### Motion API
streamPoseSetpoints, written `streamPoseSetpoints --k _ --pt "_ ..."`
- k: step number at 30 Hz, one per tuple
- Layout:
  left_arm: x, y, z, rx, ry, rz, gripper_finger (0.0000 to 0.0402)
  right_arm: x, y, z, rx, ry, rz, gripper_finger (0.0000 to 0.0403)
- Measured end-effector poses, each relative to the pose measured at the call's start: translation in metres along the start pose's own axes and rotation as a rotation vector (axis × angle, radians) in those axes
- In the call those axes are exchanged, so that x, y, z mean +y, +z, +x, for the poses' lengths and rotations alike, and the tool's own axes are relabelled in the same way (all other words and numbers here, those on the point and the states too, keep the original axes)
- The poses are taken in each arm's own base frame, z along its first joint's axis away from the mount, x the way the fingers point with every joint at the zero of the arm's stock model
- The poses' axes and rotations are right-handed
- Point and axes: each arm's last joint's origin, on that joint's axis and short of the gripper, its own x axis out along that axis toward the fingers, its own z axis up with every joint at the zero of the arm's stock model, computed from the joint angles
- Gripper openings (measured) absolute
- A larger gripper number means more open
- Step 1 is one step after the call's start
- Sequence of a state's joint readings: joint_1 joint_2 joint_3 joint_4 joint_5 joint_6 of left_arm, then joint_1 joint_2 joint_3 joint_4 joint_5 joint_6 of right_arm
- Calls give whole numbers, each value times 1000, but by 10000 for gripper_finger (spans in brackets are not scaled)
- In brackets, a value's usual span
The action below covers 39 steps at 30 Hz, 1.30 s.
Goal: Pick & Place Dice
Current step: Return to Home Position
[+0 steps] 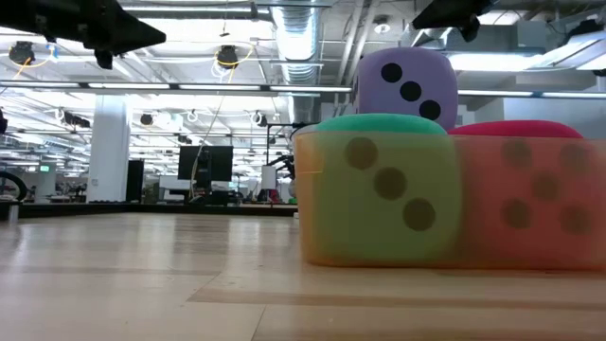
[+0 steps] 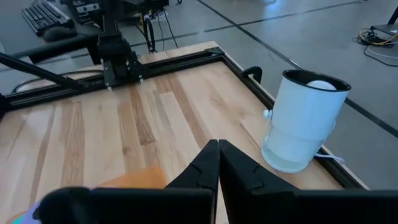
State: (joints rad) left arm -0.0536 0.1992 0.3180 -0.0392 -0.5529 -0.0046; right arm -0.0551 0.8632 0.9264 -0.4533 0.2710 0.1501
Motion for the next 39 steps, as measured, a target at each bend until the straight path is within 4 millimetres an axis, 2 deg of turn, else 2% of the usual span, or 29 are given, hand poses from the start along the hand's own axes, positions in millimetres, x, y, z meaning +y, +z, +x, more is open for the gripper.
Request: streamPoseSetpoints --k 19,26,34,39 --pt "15 -7 -23 19 4 11 0 -13 -1 -44 -75 11 19 5" --pt "18 -9 -24 37 104 -7 0 -16 -3 -56 -119 17 27 5" --pt "17 -9 -23 17 106 -42 0 -23 -32 -62 -200 19 28 5" --pt "13 -22 -16 -35 97 -42 0 -29 -57 -65 -274 12 53 5"
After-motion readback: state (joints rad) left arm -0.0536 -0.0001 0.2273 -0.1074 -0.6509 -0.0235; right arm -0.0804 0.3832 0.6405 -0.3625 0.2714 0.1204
